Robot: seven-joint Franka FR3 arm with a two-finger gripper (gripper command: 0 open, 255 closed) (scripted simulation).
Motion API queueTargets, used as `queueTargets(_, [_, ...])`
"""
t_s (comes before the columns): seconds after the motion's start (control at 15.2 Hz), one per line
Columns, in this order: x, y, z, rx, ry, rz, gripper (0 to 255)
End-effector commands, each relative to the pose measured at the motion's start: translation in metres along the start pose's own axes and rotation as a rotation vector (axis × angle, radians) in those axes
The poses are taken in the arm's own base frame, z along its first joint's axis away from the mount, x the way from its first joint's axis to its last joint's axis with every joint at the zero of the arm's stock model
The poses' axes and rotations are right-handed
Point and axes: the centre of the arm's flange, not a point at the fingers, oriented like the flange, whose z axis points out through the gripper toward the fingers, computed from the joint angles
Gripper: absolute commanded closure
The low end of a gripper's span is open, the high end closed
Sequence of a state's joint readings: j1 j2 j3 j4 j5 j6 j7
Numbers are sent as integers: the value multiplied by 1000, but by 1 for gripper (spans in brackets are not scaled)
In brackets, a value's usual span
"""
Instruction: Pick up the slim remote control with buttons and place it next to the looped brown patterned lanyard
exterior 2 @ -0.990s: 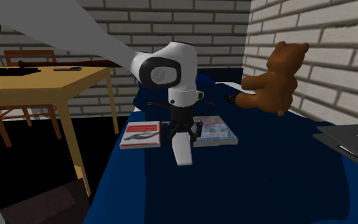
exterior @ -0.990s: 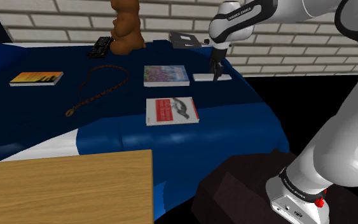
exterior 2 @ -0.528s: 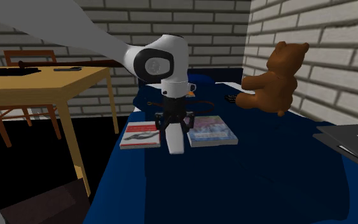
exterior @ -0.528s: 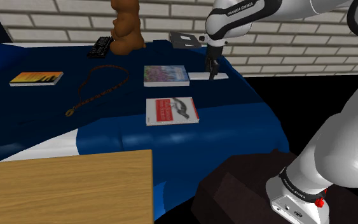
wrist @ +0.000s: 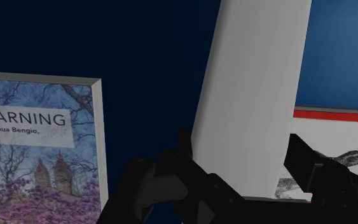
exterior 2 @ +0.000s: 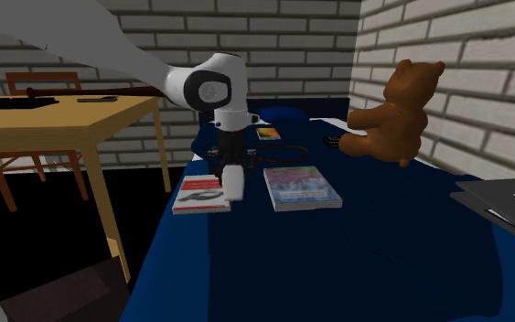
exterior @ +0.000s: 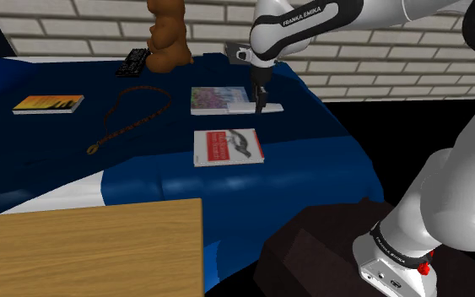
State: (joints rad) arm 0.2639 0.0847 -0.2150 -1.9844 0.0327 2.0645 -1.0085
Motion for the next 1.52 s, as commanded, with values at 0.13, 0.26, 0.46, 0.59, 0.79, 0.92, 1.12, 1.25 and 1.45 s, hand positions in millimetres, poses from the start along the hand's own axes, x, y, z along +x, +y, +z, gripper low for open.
queueTargets(0.13, [47, -24, -1, 0, 0, 1, 255])
queueTargets(0.26, [71, -36, -1, 0, 0, 1, 255])
queueTargets(0.46, [106, -54, -1, 0, 0, 1, 255])
queueTargets(0.59, [130, -66, -1, 0, 0, 1, 255])
queueTargets(0.79, [165, -84, -1, 0, 0, 1, 255])
queueTargets(0.92, [189, -95, 0, 0, 0, 1, 255])
queueTargets(1.12, [224, -113, 0, 0, 0, 1, 255])
queueTargets(1.25, [248, -125, 0, 0, 0, 1, 255])
queueTargets(1.45, [283, -143, 0, 0, 0, 1, 255])
